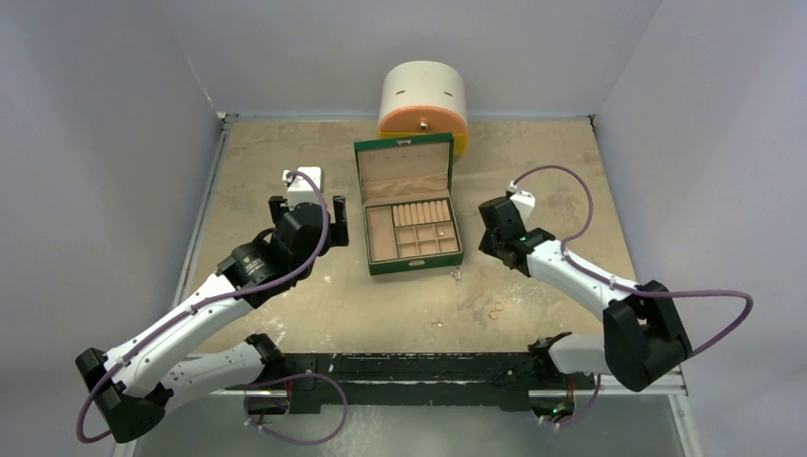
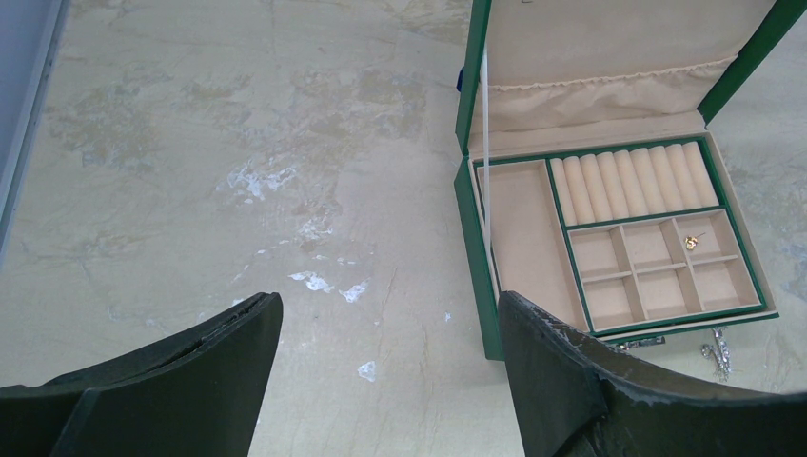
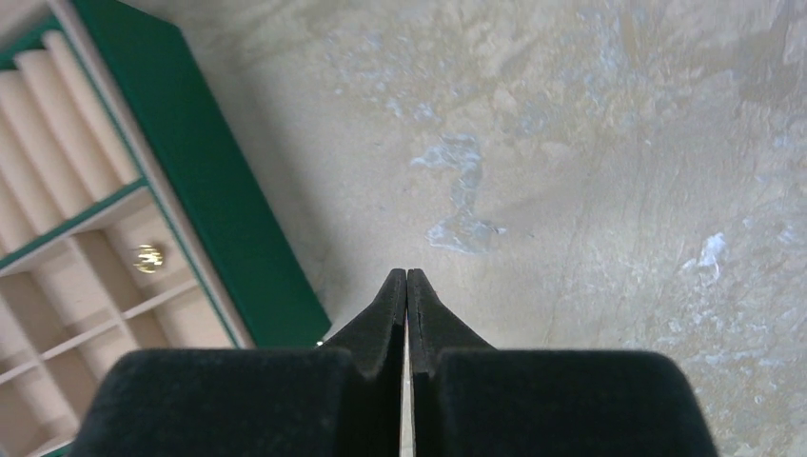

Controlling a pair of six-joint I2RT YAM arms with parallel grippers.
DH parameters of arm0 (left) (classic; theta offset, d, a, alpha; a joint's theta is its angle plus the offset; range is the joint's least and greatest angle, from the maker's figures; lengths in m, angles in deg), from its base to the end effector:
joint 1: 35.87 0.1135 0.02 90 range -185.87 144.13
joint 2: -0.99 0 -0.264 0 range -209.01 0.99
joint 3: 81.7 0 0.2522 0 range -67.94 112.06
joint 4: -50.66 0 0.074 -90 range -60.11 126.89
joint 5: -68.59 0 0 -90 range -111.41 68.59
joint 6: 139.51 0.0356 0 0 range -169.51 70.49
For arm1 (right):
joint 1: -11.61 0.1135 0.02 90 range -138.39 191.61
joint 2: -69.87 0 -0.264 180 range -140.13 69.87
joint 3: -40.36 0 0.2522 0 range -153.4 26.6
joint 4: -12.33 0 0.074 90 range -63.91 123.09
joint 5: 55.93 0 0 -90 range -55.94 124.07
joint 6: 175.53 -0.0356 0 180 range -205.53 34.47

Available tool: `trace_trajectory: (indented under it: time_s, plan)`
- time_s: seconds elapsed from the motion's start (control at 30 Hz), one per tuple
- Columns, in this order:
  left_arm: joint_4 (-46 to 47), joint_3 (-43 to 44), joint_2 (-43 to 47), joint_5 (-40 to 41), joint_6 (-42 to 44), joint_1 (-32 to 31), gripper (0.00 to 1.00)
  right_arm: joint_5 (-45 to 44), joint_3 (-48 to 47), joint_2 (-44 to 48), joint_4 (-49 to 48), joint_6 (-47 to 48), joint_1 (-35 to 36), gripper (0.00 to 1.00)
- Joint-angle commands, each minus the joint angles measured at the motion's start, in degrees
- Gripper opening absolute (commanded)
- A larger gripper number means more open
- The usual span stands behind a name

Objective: Organize the mixed jewelry

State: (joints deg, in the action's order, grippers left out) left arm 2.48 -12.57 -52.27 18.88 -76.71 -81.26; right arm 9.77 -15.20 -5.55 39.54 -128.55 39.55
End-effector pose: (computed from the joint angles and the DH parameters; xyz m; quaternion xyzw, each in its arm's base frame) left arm 0.1499 -0.1192 0.3400 -0.0341 0.8383 -0.0250 0.5436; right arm 0.2394 0.1104 0.2054 0.1957 0.8918 0.0481 0.4050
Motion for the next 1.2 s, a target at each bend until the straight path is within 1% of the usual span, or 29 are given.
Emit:
trace_trajectory:
  time_s: [0.0,0.13,0.27,0.53,0.83,1.17]
  plan:
    - [1.1,-0.29,0.62,0.49,1.1,0.46,0.83,1.22,-3.89,2.26,-1.32,2.98,0.22,0.0]
    - [1.1,-0.32,0.69,0.4,1.1,0.52,0.83,2.72,-6.4,1.87,-2.46,4.32,1.56,0.0]
    - [1.1,-0.29,0.87,0.4,1.1,0.54,0.83,2.45,-9.5,0.23,-2.84,5.16,3.95,0.0]
    - [1.1,-0.31,1.05,0.31,1.1,0.56,0.83,-0.09,-14.87,-5.04,-4.94,8.09,9.28,0.0]
    - [1.1,-0.31,1.22,0.31,1.02,0.56,0.83,-0.51,-17.88,-11.9,-4.54,8.05,9.97,0.0]
    - [1.1,-0.35,1.14,0.22,1.1,0.54,0.83,-1.62,-19.3,-15.94,-3.54,6.73,9.96,0.0]
